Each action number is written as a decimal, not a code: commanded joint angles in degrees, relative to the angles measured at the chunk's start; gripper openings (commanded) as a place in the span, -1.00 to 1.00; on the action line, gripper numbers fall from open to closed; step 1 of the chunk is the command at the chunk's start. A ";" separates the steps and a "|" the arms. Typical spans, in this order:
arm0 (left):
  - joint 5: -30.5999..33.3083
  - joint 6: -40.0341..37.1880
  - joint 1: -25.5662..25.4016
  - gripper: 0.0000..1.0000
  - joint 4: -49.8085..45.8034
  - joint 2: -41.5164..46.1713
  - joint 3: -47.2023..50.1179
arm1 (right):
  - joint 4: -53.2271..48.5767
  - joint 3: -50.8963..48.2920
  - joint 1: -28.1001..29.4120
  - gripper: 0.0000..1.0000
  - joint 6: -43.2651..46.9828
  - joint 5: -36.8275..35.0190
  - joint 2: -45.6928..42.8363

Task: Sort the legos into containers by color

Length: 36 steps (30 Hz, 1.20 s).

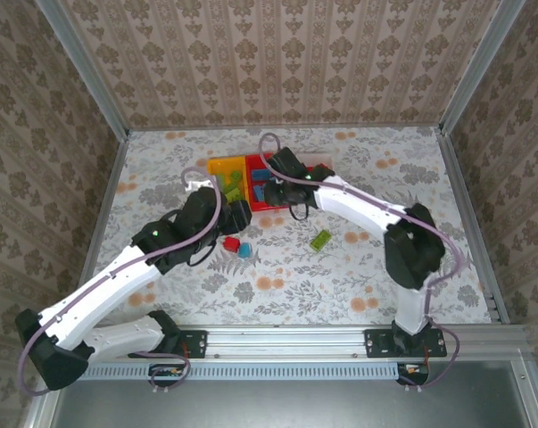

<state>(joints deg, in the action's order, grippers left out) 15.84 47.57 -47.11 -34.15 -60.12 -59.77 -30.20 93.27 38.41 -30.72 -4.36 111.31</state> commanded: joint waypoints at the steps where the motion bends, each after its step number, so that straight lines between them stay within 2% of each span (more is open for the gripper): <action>1: -3.08 -3.99 2.38 0.41 1.75 -1.72 -2.68 | -3.05 8.68 -0.65 -0.51 1.80 -1.60 6.73; 7: -5.03 -4.78 3.43 0.41 3.58 -3.98 -3.38 | -4.70 21.28 -3.23 -0.44 2.30 -0.42 16.65; 11: -6.29 -4.67 3.49 0.41 4.27 -4.48 -1.82 | -8.64 28.84 -4.29 -0.06 2.59 0.86 21.75; 14: -7.39 -4.96 3.51 0.41 4.27 -4.57 -0.54 | -8.71 28.50 -4.30 0.17 3.02 0.51 20.58; 18: -9.37 -5.89 3.09 0.41 4.94 -4.57 1.54 | -6.69 24.49 -4.24 0.23 2.77 0.42 15.43; 22: -11.16 -8.52 1.46 0.43 5.35 -5.84 2.31 | -5.57 19.64 -3.66 0.22 2.82 -0.22 8.07; 26: -12.31 -12.34 -2.72 0.45 5.74 -10.04 1.85 | -2.57 8.81 -3.37 0.22 1.95 -1.78 -2.91; 30: -12.01 -16.41 -8.99 0.49 7.76 -16.01 0.94 | 1.77 -9.07 -3.60 0.23 -0.06 -3.83 -18.38; 36: -10.35 -21.37 -15.04 0.55 6.57 -29.26 -5.43 | -0.30 -31.69 -4.90 0.32 -4.06 -6.00 -42.63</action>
<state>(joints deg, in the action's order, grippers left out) 4.47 30.96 -60.93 -27.44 -85.69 -61.06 -28.86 68.16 34.26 -31.81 -7.81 75.16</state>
